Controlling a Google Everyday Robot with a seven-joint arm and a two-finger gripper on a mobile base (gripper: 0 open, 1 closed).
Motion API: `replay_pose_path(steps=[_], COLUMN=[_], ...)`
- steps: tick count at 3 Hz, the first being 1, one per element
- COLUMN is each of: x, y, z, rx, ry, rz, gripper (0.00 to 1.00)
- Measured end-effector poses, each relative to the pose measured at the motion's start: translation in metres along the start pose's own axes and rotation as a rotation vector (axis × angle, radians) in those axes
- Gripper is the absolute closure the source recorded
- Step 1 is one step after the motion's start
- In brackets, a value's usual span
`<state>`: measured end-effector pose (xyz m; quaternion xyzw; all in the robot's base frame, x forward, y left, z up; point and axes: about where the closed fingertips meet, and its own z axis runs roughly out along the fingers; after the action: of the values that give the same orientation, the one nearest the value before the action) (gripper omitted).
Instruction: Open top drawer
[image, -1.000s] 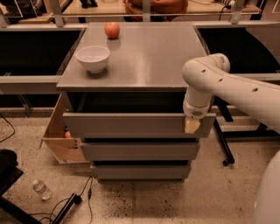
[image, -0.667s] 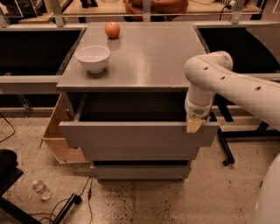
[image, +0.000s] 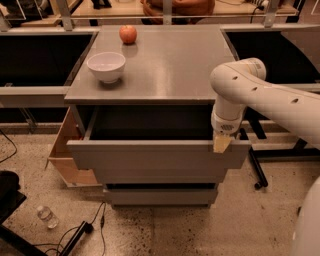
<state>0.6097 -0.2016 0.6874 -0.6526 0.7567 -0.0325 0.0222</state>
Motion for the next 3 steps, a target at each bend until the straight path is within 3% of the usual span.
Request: replay_pose_path(steps=[3], x=[0.0000], y=[0.0000], z=[0.0001], rx=[0.000], ry=[0.000], rz=[0.000], gripper=[0.11])
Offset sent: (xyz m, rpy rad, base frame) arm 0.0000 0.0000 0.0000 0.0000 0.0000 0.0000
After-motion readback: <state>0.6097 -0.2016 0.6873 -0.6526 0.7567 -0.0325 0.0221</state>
